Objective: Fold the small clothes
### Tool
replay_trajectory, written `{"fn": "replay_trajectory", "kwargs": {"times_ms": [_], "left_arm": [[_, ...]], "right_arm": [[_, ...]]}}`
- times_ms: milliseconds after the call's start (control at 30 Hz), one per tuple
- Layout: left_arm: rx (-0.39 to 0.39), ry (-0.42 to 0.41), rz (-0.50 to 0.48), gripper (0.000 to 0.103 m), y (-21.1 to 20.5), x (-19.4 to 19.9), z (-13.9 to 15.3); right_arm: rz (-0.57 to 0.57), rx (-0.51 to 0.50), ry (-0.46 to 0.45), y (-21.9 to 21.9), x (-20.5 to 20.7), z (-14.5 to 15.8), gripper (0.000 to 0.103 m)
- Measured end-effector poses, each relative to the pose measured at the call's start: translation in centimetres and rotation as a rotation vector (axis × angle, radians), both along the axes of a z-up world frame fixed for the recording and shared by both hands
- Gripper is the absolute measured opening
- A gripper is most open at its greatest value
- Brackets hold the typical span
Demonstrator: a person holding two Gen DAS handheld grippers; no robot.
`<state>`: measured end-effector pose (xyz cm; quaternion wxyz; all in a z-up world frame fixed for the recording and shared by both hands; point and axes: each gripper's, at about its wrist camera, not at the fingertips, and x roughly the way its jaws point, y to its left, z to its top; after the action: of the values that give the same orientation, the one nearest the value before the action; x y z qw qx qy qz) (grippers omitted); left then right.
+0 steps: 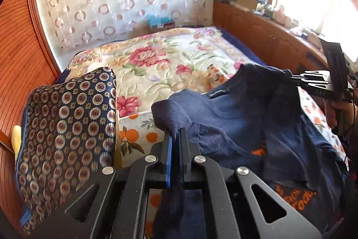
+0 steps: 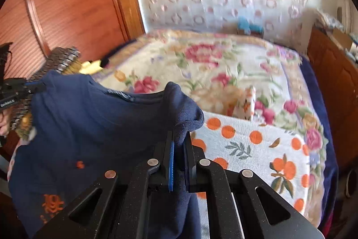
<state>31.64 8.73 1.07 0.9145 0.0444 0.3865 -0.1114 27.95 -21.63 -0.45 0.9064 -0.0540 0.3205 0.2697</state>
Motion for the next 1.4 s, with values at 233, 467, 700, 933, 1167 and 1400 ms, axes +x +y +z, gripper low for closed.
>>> {"fn": "replay_trajectory", "kwargs": {"times_ms": [233,467,700,933,1167,1400], "left_arm": [[-0.062,-0.075,-0.045,0.006,0.5,-8.3,1.1],[-0.105,-0.096,-0.058,0.006,0.6,-17.3,-0.6],[-0.178,-0.098,-0.048,0.006,0.1,-25.6,-2.3],[-0.13,-0.036,-0.087,0.006,-1.1,-29.1,-3.1],[-0.127,-0.063,-0.051,0.006,0.0,-32.5,-1.3],[-0.106,-0.069,0.016,0.006,1.0,-34.1,-1.3]], "right_arm": [[0.028,0.02,-0.088,-2.2,-9.0,1.9,0.006],[0.03,0.051,-0.114,-5.4,-20.2,-0.1,0.006],[0.036,0.062,-0.079,-7.1,-30.6,-2.1,0.006],[0.016,0.113,0.059,-7.9,-36.9,-4.5,0.006],[0.041,0.054,0.009,-7.7,-41.6,-3.0,0.006],[0.088,-0.002,-0.042,-6.4,-43.3,-1.4,0.006]]}}
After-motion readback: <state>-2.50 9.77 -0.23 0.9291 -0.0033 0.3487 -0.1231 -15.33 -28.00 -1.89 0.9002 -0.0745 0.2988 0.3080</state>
